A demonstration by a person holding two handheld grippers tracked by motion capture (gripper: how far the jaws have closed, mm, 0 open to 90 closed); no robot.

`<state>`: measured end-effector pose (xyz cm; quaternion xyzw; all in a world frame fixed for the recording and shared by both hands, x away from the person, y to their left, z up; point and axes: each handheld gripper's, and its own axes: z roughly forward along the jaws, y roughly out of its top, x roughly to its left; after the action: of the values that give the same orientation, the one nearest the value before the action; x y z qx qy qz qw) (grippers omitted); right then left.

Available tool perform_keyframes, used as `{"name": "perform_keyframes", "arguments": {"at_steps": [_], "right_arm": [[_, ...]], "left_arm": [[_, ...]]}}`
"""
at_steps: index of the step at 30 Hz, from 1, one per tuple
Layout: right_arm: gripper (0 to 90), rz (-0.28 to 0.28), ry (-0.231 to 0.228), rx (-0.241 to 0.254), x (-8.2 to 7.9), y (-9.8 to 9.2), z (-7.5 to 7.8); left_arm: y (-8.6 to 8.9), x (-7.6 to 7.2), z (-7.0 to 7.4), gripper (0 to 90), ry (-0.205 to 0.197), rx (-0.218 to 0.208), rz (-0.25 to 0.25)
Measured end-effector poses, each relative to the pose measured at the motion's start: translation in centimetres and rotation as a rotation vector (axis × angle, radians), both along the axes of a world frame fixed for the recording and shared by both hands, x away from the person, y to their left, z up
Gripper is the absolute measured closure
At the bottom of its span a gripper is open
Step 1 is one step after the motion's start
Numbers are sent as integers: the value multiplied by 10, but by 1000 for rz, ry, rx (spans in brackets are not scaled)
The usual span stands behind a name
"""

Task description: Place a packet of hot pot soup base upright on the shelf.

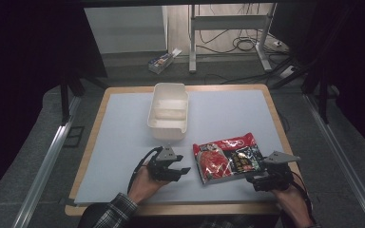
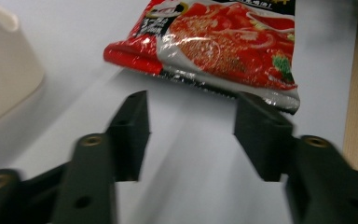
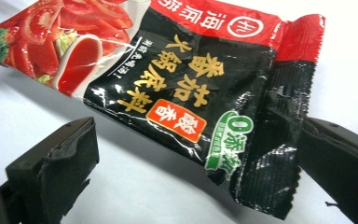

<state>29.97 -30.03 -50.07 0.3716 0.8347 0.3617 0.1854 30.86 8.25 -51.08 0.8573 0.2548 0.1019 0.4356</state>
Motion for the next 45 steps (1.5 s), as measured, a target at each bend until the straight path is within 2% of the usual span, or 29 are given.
{"name": "perform_keyframes", "arguments": {"at_steps": [1, 2, 4, 5, 6, 7, 8, 10, 12, 17, 21, 22, 25, 26, 29, 33, 34, 39, 40, 41, 45], "right_arm": [[0, 0, 0, 0, 0, 0, 0], [0, -4, -1, -1, 0, 0, 0], [0, -13, 2, -4, 0, -1, 0], [0, -14, 4, -7, 1, -1, -1], [0, -14, 4, -7, 1, -1, -1], [0, -16, 8, -7, 1, 0, -1], [0, -17, 11, -7, 1, -1, -2], [0, -23, 9, -9, 1, -1, -2], [0, -30, 6, -5, 2, -3, -1], [0, -49, 7, -2, 2, -5, -1], [0, -51, 14, 1, 3, -6, -1], [0, -36, 16, 4, 3, -7, -1], [0, -25, 8, 2, 2, -8, 0], [0, -23, 0, 2, 1, -11, 2], [0, -31, 11, 11, 1, -14, 2], [0, -24, 62, 1, 1, -15, -1], [0, -22, 68, -6, 1, -16, -2], [0, -11, 81, -10, 1, -18, -2], [0, -9, 78, -10, 0, -18, -2], [0, -8, 79, -11, 0, -19, -2], [0, 1, 89, -6, 0, -17, -3]], "left_arm": [[0, 0, 0, 531, 0, 0, 0], [-2, 1, 0, 531, -6, -1, -3], [-10, 6, -1, 652, -6, -4, -29], [-10, 6, -1, 692, -6, -4, -29], [-13, 7, -1, 692, -7, -2, -37], [-17, 8, -1, 740, -7, -5, -47], [-22, 11, -1, 807, -16, -19, -56], [-24, 13, 0, 884, -5, -35, -61], [-29, 18, -1, 896, 16, -65, -54], [-41, 27, -4, 896, 28, -71, -60], [-52, 30, -8, 896, 19, -59, -61], [-56, 31, -11, 896, 12, -39, -63], [-57, 32, -15, 896, 12, -34, -63], [-57, 31, -17, 897, -1, -10, -58], [-57, 30, -18, 898, -16, 2, -58], [-57, 27, -20, 900, -26, 8, -50], [-56, 27, -22, 900, -16, -9, -38], [-55, 25, -23, 900, -5, 3, -22], [-54, 26, -24, 900, 2, 7, -21], [-52, 27, -26, 900, 25, -4, -18], [-50, 28, -27, 900, 41, -1, -20]]}}
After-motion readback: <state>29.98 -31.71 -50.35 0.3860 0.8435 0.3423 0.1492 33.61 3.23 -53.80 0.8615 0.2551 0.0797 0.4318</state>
